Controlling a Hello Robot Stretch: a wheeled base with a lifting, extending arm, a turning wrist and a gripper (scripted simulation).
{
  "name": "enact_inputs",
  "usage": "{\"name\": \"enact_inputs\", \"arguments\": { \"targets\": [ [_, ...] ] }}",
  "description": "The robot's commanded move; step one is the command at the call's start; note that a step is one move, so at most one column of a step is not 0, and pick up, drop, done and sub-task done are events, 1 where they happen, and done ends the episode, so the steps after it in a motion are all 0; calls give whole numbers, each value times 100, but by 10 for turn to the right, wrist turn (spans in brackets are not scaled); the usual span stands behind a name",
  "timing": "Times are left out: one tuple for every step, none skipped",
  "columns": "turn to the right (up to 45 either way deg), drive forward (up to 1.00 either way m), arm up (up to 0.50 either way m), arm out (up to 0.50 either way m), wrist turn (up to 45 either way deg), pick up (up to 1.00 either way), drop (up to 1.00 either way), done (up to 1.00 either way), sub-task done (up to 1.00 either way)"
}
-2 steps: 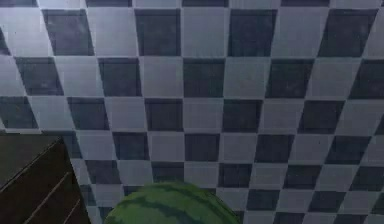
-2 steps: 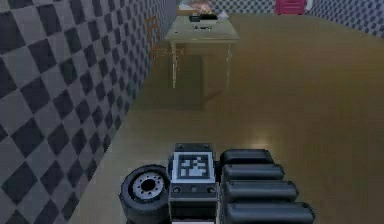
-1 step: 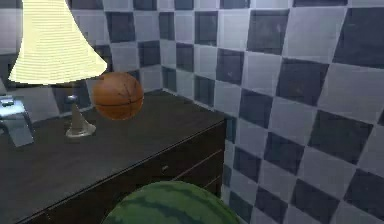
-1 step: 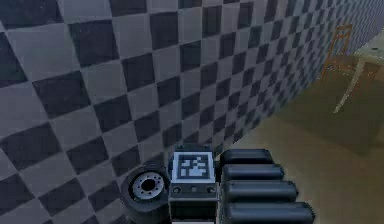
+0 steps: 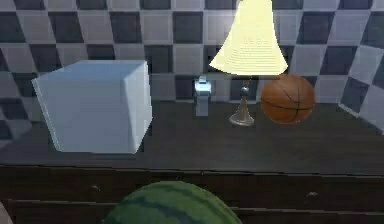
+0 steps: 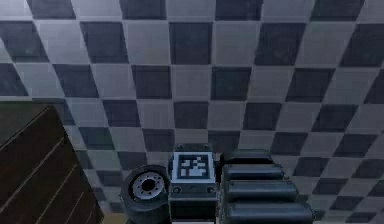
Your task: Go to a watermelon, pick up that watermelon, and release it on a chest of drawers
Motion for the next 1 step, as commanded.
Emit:
{"name": "enact_inputs", "arguments": {
  "targets": [
    [-450,0,0,0,0,0,0,0,0]
  ]
}}
